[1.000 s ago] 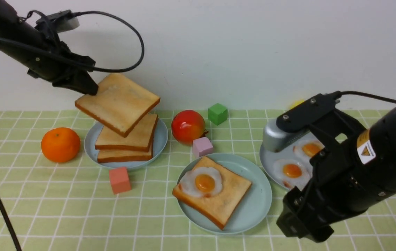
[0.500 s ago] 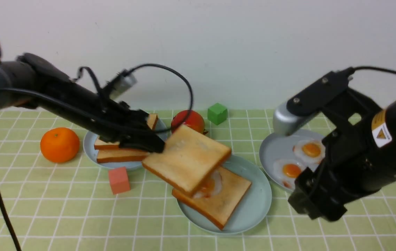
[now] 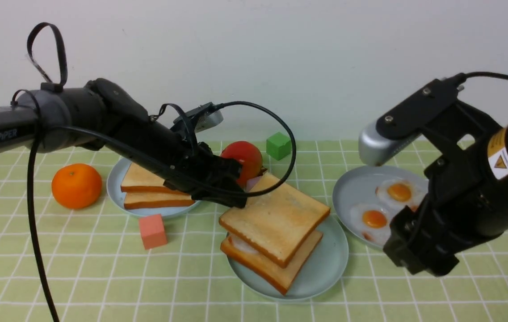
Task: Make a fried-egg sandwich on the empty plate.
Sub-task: Use the left arm to place a slice of bread on the fried egg in the middle
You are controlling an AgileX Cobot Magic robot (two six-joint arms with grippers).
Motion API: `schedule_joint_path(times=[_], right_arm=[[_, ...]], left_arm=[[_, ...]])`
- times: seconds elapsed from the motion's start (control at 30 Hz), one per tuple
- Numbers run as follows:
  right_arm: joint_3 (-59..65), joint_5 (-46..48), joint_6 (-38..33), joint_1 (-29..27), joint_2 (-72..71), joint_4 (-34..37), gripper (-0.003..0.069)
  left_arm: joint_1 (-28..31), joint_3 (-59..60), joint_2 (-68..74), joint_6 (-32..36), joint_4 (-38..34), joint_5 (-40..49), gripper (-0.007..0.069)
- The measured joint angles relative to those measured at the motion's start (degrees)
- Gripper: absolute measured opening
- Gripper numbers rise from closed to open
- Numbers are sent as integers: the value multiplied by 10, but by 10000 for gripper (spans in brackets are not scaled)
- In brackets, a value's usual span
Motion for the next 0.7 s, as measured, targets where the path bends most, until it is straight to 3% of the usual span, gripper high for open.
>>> schedule_joint_path(times=[0.1, 0.2, 0.23, 0.27, 0.33, 0.53, 0.7], right_arm=[[0, 1, 15, 0, -8, -13, 420], [0, -1, 26, 0, -26, -13, 222], [0, -3, 30, 0, -28, -13, 205], [0, -11, 41, 0, -43, -13, 78], [0, -24, 52, 0, -66, -14, 0], [7, -61, 138, 0, -147, -14, -10], [74, -73, 193, 0, -227, -16, -10]], left_arm=[[0, 0, 0, -31, 21, 1, 28], [0, 0, 0, -45, 34, 11, 72], [0, 0, 0, -46, 35, 13, 82], [0, 0, 0, -49, 37, 21, 126], [0, 0, 0, -50, 39, 31, 200], [4, 0, -1, -64, 30, 40, 446], [22, 0, -25, -101, 3, 66, 538]])
